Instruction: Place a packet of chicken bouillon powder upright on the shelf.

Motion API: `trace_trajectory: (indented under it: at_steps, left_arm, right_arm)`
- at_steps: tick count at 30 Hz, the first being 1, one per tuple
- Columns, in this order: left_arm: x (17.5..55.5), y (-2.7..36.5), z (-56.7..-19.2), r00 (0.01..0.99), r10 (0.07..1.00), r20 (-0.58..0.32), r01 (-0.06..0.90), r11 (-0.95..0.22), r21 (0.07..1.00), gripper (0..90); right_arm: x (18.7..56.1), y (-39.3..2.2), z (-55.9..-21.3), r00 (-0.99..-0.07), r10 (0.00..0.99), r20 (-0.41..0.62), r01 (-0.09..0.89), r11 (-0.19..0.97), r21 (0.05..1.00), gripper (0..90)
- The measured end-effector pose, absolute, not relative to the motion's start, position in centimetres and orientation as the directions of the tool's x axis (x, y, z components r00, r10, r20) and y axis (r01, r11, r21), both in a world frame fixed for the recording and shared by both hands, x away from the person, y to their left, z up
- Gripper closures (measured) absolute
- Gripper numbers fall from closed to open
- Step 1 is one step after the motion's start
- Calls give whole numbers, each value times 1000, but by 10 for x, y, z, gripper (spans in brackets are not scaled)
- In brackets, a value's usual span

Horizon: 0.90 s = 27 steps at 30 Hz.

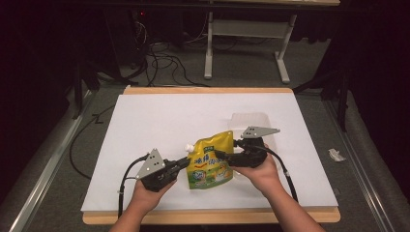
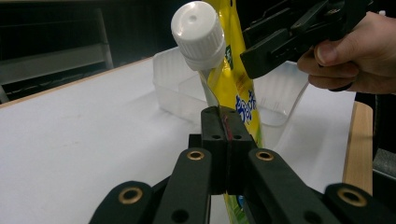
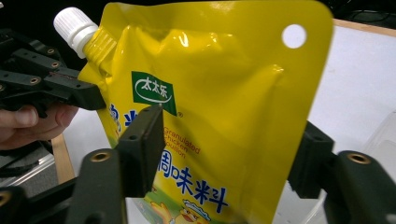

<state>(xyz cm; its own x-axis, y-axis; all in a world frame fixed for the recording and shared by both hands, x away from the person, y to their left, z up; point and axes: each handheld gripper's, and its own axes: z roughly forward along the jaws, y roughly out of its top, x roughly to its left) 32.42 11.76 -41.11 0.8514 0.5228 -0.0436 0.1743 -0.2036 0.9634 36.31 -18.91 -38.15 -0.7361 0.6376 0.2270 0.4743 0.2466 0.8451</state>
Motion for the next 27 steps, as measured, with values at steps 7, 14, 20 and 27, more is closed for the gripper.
trace_trajectory:
  at_steps: [7, 14, 20, 27]
  left_arm:
    - [325, 118, -411, 848, 528, -47, 179, -203, 963, 900]
    - [326, 118, -410, 839, 543, -39, 179, -208, 961, 900]
    - [332, 122, -409, 817, 574, -44, 186, -191, 964, 900]
    - [337, 127, -409, 801, 598, -43, 190, -184, 964, 898]
  right_arm:
    - [362, -198, -382, -735, 633, 243, 473, 223, 852, 568]
    - [355, -202, -382, -740, 630, 236, 449, 201, 871, 725]
    - [346, -201, -378, -754, 615, 230, 420, 181, 889, 803]
    - [338, -195, -378, -769, 601, 218, 396, 180, 900, 838]
